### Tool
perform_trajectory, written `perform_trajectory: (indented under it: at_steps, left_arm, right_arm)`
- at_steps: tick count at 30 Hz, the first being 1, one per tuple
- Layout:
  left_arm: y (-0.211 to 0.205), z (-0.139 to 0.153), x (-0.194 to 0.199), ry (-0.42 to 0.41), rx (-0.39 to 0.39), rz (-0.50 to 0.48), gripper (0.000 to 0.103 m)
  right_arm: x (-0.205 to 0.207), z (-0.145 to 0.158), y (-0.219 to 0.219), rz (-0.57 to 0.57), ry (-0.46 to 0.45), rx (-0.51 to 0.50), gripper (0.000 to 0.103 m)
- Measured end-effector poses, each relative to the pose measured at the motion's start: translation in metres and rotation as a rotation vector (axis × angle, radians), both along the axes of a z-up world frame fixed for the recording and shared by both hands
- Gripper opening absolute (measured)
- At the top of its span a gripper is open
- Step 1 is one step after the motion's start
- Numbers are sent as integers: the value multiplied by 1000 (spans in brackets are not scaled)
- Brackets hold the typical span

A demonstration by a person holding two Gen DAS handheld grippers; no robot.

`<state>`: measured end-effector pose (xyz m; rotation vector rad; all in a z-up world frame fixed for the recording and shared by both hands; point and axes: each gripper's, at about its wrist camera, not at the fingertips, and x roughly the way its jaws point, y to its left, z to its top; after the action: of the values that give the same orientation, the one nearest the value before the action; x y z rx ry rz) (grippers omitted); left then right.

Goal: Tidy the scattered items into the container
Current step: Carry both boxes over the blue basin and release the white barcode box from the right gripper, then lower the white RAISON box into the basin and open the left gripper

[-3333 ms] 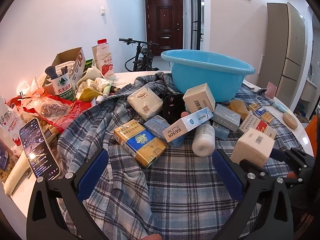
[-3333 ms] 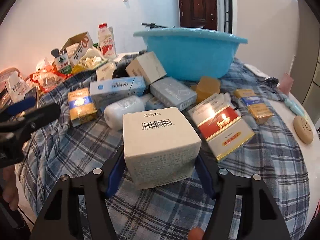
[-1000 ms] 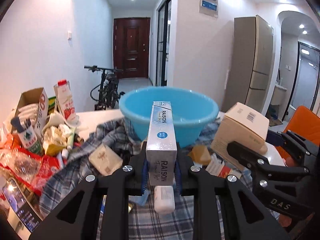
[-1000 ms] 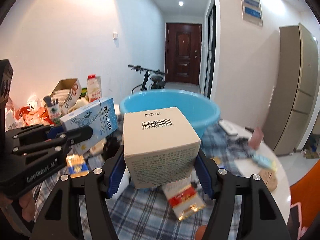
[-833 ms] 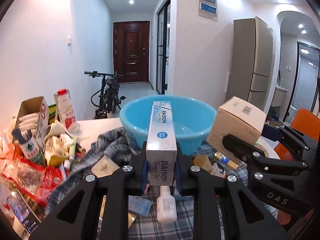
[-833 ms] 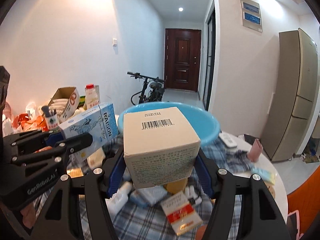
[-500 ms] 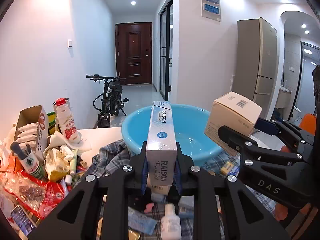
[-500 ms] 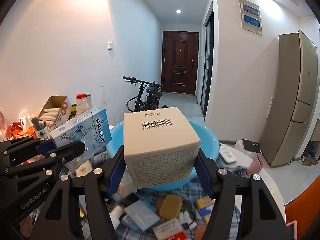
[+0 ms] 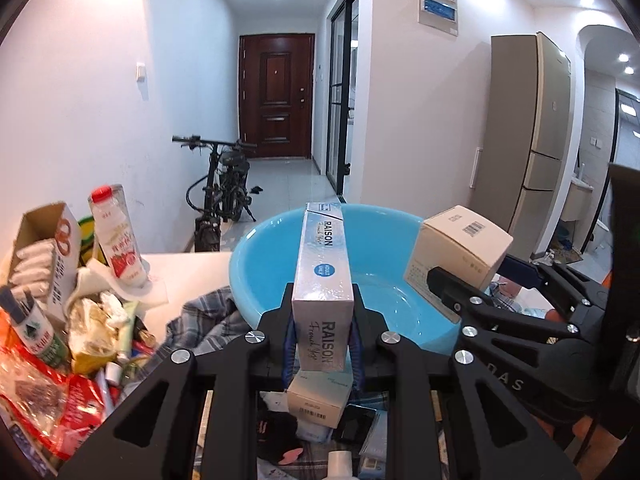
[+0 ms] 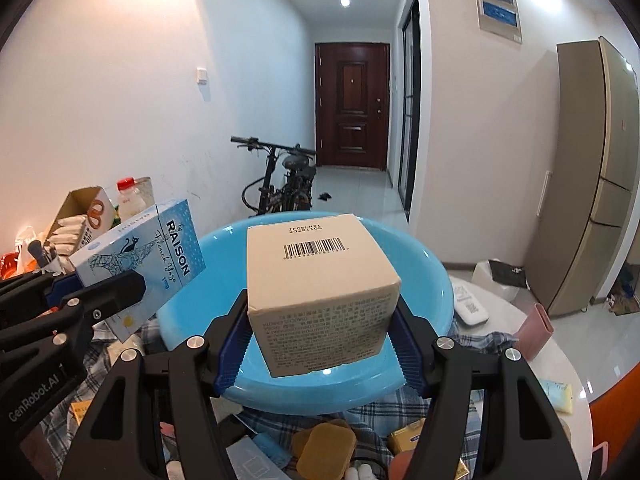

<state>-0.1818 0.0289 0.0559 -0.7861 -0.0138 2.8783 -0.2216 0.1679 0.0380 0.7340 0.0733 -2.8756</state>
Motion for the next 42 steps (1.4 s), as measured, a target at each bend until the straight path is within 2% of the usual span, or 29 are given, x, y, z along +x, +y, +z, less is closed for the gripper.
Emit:
perform_trajectory:
  at_steps: [3,26,27,29,32,36,42]
  left_arm:
    - [2,-6,-4,-19,-15,2,20]
    - [1,-3,-1,0,-21,11,20]
    - [1,-3,-2,0,-22,12,20]
    - [1,-3,-1,0,-24,10,20]
    - [1,-3,-1,2,-24,12,20]
    - [-2,-3,-2,5,-19,16,20]
    - [-4,-3,-3,4,-15,17,20]
  right_arm:
    - [-2,-2,1,-1,-1,-9,67]
    - [-6,-13,2,-2,-26,10,68]
    - [-8,-15,0,0,-35,16,70]
    - [-9,-17,-2,-5,-41,35,91]
    - [-2,-16,-10,-9,5,82,103]
    - [5,-14,-17,-12,46,123,103]
    - [4,-13,-9,-22,29,93,103]
